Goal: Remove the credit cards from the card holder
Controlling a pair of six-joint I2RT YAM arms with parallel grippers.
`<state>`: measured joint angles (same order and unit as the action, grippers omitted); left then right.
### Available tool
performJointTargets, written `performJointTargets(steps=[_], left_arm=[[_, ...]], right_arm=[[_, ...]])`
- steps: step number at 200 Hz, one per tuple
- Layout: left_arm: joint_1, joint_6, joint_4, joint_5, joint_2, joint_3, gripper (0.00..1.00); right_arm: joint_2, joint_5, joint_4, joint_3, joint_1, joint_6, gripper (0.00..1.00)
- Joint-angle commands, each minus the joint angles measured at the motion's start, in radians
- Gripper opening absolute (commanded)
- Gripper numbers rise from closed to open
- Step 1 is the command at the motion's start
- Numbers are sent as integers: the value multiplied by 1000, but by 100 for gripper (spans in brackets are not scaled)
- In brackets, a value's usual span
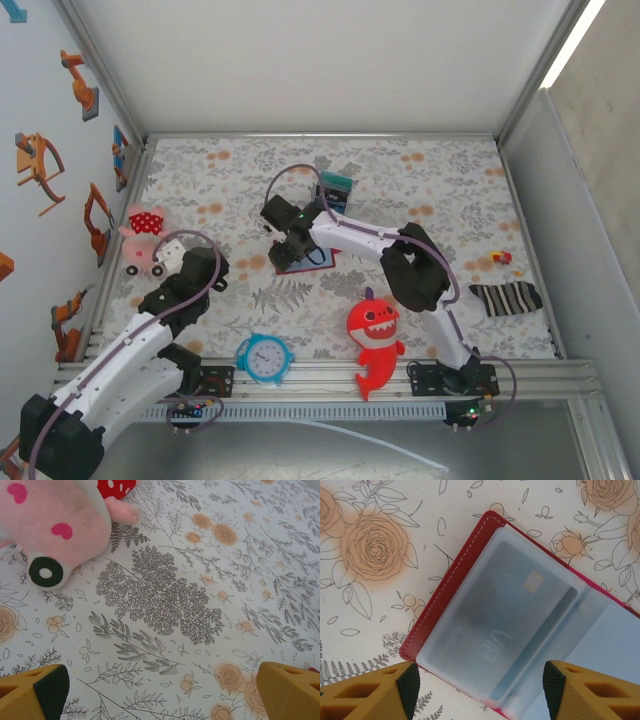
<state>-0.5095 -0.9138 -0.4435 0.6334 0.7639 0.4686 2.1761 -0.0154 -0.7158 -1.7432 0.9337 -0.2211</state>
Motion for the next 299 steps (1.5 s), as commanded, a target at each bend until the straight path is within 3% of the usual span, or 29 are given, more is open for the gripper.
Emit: performJointTargets(steps=[1,161,225,258,282,299], left_arm=[[5,-23,-37,24,-10,-12,97],[9,-13,-20,5,25,6,97],[11,-3,-21,3,23,19,97],[12,-1,-22,-5,24,25,97],[11,11,-20,-14,23,33,97],[12,20,-13,-26,22,39,97]], right_arm=[[19,11,10,-16,0,-28,65],[108,34,26,-40,0,-29,64],[66,70,41,13,-8,-32,53],[22,118,75,52,-16,-52,45],[-6,148,84,68,-16,-77,34],[-36,161,102,97,-16,-93,32]])
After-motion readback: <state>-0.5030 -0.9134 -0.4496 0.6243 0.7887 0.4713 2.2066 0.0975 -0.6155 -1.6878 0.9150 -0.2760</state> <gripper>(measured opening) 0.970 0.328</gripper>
